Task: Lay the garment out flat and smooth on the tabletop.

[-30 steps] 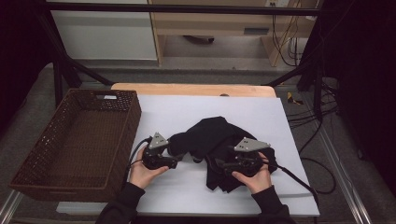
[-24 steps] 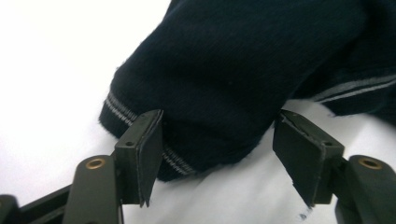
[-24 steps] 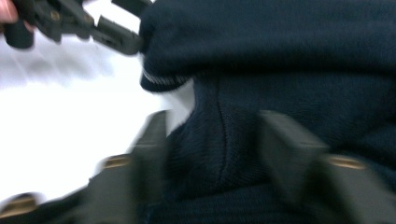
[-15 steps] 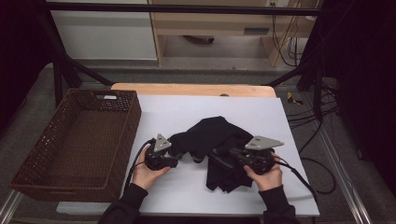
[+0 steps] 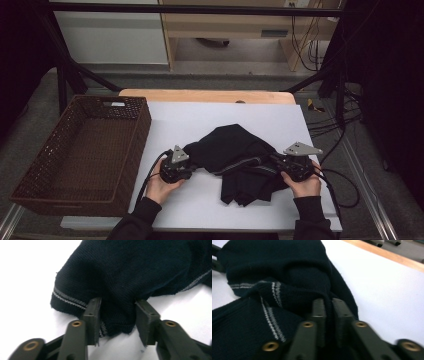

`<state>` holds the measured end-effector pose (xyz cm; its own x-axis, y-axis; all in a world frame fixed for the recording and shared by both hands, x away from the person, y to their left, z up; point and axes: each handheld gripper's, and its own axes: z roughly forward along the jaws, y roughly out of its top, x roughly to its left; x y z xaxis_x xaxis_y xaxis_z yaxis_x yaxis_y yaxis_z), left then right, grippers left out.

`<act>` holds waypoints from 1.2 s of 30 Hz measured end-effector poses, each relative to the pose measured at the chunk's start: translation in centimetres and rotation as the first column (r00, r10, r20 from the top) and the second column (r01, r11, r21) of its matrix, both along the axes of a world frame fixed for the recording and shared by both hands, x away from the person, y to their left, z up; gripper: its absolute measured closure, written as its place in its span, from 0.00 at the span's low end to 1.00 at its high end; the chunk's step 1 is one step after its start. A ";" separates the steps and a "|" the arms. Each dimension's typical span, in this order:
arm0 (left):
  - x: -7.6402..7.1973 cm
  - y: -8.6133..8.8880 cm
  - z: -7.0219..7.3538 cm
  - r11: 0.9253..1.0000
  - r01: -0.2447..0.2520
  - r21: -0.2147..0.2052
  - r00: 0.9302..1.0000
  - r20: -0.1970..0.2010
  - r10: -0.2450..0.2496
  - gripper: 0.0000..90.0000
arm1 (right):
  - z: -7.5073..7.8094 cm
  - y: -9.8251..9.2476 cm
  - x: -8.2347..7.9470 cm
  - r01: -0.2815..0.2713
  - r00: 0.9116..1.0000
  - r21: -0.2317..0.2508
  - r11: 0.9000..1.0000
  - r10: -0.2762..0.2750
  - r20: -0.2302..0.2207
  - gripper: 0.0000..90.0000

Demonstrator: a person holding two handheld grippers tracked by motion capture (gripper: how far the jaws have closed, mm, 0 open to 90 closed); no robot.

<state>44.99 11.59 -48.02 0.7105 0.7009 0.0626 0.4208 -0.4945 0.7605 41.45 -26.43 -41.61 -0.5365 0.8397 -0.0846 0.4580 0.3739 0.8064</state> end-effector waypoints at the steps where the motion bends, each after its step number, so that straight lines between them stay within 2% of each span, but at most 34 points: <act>1: 0.0 0.0 0.0 1.000 -0.001 0.004 1.000 0.001 0.001 0.67 | 0.1 0.0 -0.1 -0.012 1.000 0.007 1.000 0.012 0.007 0.75; 3: 0.0 0.0 0.0 1.000 -0.001 0.012 1.000 0.005 0.001 0.71 | 0.6 0.2 -0.3 -0.057 0.998 0.035 0.998 0.056 0.024 0.65; 5: 0.0 0.0 0.0 1.000 -0.006 0.025 1.000 0.013 0.005 0.78 | 1.0 0.5 -0.5 -0.099 0.995 0.057 0.993 0.097 0.032 0.50; 8: -0.1 0.1 0.2 1.000 -0.010 0.027 1.000 0.002 0.010 0.87 | 0.7 1.1 -0.3 -0.142 0.990 0.016 0.990 0.142 -0.003 0.48; 9: -0.1 0.2 0.3 1.000 -0.009 0.022 1.000 -0.007 0.010 0.89 | 0.4 1.2 -0.2 -0.142 0.990 0.003 0.990 0.142 -0.016 0.54; 11: -0.2 0.5 0.9 1.000 -0.014 0.012 0.999 -0.037 0.014 0.91 | 0.1 1.0 -0.1 -0.158 0.986 -0.007 0.987 0.157 -0.049 0.72; 12: -0.3 0.7 1.5 1.000 -0.020 -0.003 0.999 -0.041 0.020 0.92 | 0.1 0.8 -0.1 -0.156 0.986 -0.008 0.988 0.155 -0.062 0.85; 13: -0.5 1.1 2.1 0.999 -0.028 -0.030 0.999 -0.039 0.026 0.92 | 0.1 0.5 -0.1 -0.153 0.985 0.001 0.988 0.153 -0.079 0.91; 16: -0.8 2.4 4.8 0.992 -0.049 -0.120 0.999 -0.014 0.047 0.92 | 0.7 -0.4 -0.1 -0.136 0.986 0.040 0.990 0.139 -0.090 0.95; 18: -0.6 3.2 6.6 0.981 -0.066 -0.183 0.998 0.000 0.068 0.92 | 1.1 -0.5 0.2 -0.121 0.991 0.050 0.991 0.124 -0.060 0.95; 20: -0.1 3.6 8.2 0.974 -0.082 -0.209 0.996 0.016 0.087 0.92 | 1.7 -0.5 0.8 -0.098 0.995 0.053 0.994 0.098 -0.006 0.95; 22: 0.9 3.6 9.6 0.974 -0.106 -0.202 0.993 0.027 0.114 0.92 | 2.3 -0.5 1.8 -0.065 0.997 0.103 0.993 0.060 0.049 0.95; 23: 1.5 3.5 10.1 0.972 -0.116 -0.206 0.992 0.025 0.124 0.93 | 2.6 -0.4 2.5 -0.046 0.996 0.112 0.993 0.038 0.075 0.95; 26: 3.5 3.2 11.5 0.969 -0.149 -0.197 0.988 0.014 0.155 0.93 | 2.9 0.0 5.1 -0.003 0.994 0.112 0.994 -0.009 0.104 0.95; 29: 5.9 2.7 12.5 0.964 -0.186 -0.192 0.981 0.011 0.191 0.93 | 2.9 0.6 7.8 0.022 0.994 0.120 0.992 -0.035 0.104 0.95; 31: 7.7 2.4 13.2 0.955 -0.210 -0.211 0.974 0.035 0.222 0.93 | 3.2 0.6 9.8 0.055 0.991 0.126 0.991 -0.070 0.117 0.95; 32: 8.4 2.3 13.4 0.951 -0.211 -0.226 0.972 0.055 0.229 0.92 | 3.5 0.6 10.6 0.083 0.987 0.149 0.985 -0.102 0.126 0.95; 33: 9.5 2.2 13.5 0.949 -0.203 -0.242 0.965 0.117 0.236 0.91 | 3.6 0.5 11.1 0.107 0.981 0.169 0.980 -0.132 0.145 0.95; 34: 10.2 2.0 13.4 0.940 -0.218 -0.262 0.951 0.160 0.265 0.85 | 3.9 0.7 11.8 0.156 0.962 0.170 0.973 -0.188 0.195 0.94; 35: 10.6 1.8 13.1 0.928 -0.258 -0.268 0.937 0.165 0.308 0.73 | 4.1 0.9 12.4 0.197 0.948 0.137 0.971 -0.224 0.224 0.89; 36: 10.8 1.7 12.9 0.923 -0.281 -0.262 0.934 0.145 0.325 0.60 | 4.1 1.1 12.9 0.227 0.946 0.095 0.969 -0.243 0.217 0.79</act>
